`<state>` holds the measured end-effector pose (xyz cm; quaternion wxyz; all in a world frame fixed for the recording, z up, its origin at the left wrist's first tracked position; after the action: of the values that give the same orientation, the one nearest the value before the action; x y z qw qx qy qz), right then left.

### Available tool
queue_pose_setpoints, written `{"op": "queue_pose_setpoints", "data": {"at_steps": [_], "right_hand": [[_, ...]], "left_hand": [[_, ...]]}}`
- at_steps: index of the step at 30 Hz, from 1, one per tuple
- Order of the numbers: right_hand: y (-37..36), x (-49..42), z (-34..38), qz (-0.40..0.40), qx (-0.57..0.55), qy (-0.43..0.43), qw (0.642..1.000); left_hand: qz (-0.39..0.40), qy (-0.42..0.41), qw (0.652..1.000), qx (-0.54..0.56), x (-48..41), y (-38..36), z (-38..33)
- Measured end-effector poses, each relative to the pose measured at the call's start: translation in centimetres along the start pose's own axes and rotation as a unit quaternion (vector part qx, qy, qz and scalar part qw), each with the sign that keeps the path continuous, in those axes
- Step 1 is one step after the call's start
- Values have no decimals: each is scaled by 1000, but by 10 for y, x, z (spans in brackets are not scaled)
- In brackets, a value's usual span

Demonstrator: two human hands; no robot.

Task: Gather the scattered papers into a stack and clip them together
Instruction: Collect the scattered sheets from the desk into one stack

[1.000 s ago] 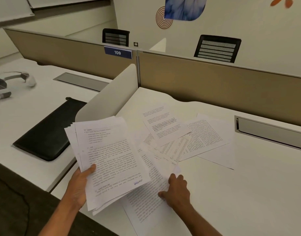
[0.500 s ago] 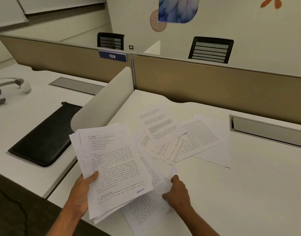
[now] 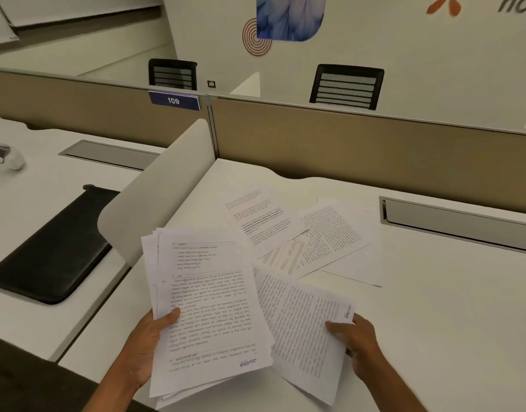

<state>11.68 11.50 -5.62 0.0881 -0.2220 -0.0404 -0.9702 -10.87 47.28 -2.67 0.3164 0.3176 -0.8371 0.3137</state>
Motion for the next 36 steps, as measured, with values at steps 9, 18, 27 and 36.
{"op": "queue_pose_setpoints", "data": {"at_steps": [9, 18, 27, 36], "right_hand": [[76, -18, 67, -94, 130, 169, 972], [147, -8, 172, -14, 100, 230, 968], [92, -8, 208, 157, 280, 266, 909], [25, -29, 182, 194, 412, 254, 853]], "left_hand": [[-18, -7, 998, -59, -8, -14, 0], [-26, -12, 993, -118, -18, -37, 6], [74, 26, 975, -207, -6, -134, 17], [142, 24, 934, -327, 7, -207, 53]]}}
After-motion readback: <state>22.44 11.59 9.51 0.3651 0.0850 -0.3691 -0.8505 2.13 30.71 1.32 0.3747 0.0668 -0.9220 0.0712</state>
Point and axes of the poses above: each hand's wrist, its own x-axis away from the middle knuckle, its own y-axis out of the back of the hand, z = x × y, the point moved 8 cm from there along -x, towards the middle knuckle, and after that the axes turned 11 degrees about y, right-handed, at the moved point
